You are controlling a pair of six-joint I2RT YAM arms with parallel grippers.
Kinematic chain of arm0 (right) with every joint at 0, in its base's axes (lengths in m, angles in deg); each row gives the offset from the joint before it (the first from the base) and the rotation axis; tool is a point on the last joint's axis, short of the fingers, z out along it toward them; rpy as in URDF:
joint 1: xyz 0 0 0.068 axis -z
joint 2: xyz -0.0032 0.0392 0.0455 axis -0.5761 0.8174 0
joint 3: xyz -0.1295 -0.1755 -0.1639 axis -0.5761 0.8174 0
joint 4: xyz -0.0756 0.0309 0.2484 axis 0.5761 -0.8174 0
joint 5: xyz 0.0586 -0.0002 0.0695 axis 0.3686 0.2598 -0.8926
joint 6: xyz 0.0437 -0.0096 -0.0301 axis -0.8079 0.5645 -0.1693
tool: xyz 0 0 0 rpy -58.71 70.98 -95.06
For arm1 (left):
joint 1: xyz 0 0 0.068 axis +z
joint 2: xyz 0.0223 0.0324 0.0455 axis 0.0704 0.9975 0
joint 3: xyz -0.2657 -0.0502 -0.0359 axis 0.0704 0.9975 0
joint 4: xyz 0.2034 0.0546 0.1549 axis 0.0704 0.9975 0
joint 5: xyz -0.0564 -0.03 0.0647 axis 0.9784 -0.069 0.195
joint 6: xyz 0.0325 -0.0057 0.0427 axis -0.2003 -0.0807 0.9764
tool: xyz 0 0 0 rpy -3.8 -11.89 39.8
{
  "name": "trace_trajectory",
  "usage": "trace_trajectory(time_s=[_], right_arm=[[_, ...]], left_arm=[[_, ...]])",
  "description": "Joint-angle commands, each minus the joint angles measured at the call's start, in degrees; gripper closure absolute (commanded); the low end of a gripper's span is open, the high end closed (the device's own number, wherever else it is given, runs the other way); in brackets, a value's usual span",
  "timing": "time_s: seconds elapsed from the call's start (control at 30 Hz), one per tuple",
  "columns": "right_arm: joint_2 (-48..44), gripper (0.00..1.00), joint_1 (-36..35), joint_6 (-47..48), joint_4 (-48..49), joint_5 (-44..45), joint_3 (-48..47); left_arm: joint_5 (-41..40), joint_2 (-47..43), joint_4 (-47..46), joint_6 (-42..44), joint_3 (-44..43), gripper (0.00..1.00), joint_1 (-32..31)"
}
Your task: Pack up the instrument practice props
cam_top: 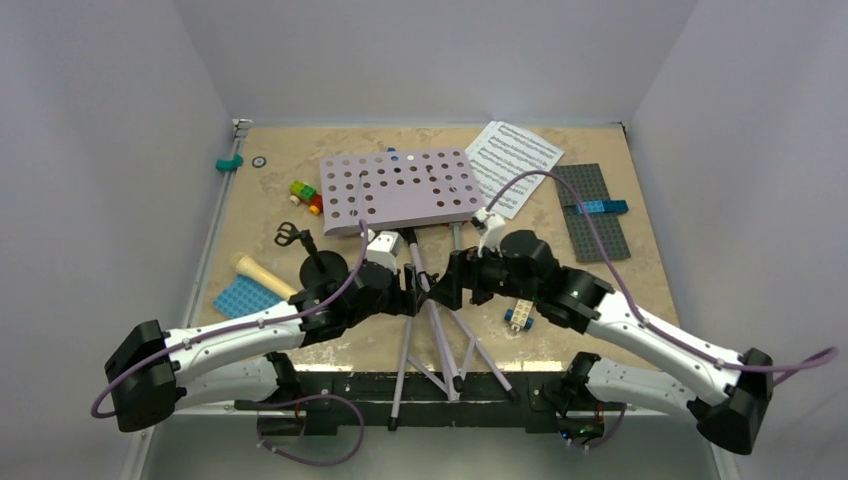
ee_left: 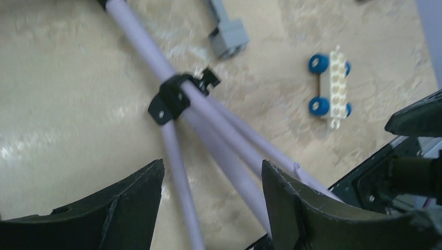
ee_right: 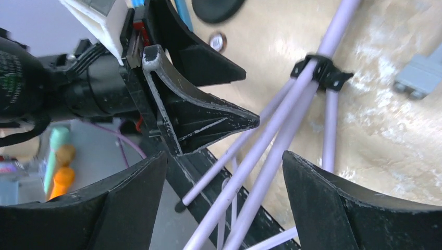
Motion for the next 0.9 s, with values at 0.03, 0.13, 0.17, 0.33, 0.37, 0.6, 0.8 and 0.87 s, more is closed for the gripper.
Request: trace_trajectory(time_s=[0.03,0.13,0.17,0.33,0.37,0.6,0.8,0.87], right_arm=[[8.03,0.13,0.30,4.30,-6.02,-7.83,-2.44],[9.86,0.11,1.04,4.39,-4.04,-10.53,-0.99],[10.55,0.11,1.13,4.68,-4.13,-10.29,-0.90],[12.68,0.19,1.54,5.84,-4.10,-11.68,0.38],[13.24,0.21,1.58,6.28,-4.29,-12.72,0.44],[17.28,0.47,1.58,8.09,-3.84,-16.65,0.84],[18.26,0.74,1.34,7.63,-1.24,-16.55,3.61],[18.43,0.86,0.76,7.16,0.00,-15.61,4.65]], left_arm=[[6.47,1.65,4.08,-6.65,2.82,0.28,-0.04],[7.26,1.62,2.24,-7.39,4.95,0.27,-0.04],[7.44,1.56,1.45,-7.44,5.59,0.27,-0.04],[8.48,3.41,1.42,-7.49,6.11,0.30,-0.04],[8.88,3.88,1.26,-7.41,6.38,0.32,-0.04],[12.98,9.57,-4.02,-7.11,8.48,0.48,-0.04],[14.42,14.95,-10.09,-6.21,9.04,0.61,-0.04],[14.44,15.45,-12.44,-5.73,9.48,0.79,-0.04]])
